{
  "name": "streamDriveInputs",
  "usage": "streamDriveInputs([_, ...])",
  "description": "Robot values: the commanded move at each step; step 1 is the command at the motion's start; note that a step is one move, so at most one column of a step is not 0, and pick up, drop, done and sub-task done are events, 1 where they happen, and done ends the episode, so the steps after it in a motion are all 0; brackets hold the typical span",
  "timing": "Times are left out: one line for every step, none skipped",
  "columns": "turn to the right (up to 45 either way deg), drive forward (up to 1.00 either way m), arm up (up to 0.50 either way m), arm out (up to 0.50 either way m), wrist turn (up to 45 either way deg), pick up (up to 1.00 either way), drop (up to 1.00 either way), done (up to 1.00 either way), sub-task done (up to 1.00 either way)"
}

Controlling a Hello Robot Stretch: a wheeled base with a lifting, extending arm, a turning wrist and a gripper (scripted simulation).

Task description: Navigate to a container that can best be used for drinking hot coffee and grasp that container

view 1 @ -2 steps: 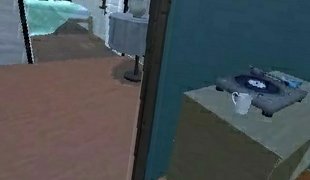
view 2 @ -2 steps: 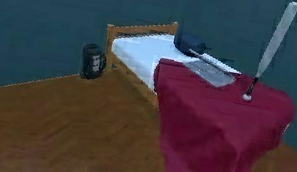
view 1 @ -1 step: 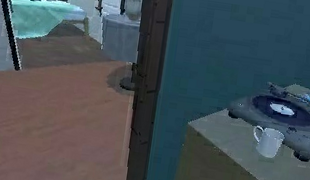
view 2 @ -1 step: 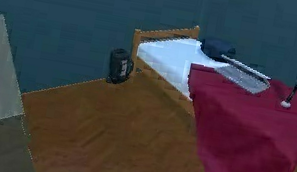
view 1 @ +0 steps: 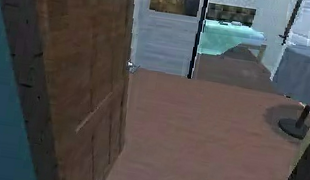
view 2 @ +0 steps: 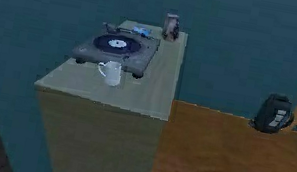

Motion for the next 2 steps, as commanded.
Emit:
streamDriveInputs([45.0,0.0,0.0,0.0,0.0,0.0,0.0,0.0,0.0])
streamDriveInputs([45.0,0.0,0.0,0.0,0.0,0.0,0.0,0.0,0.0])
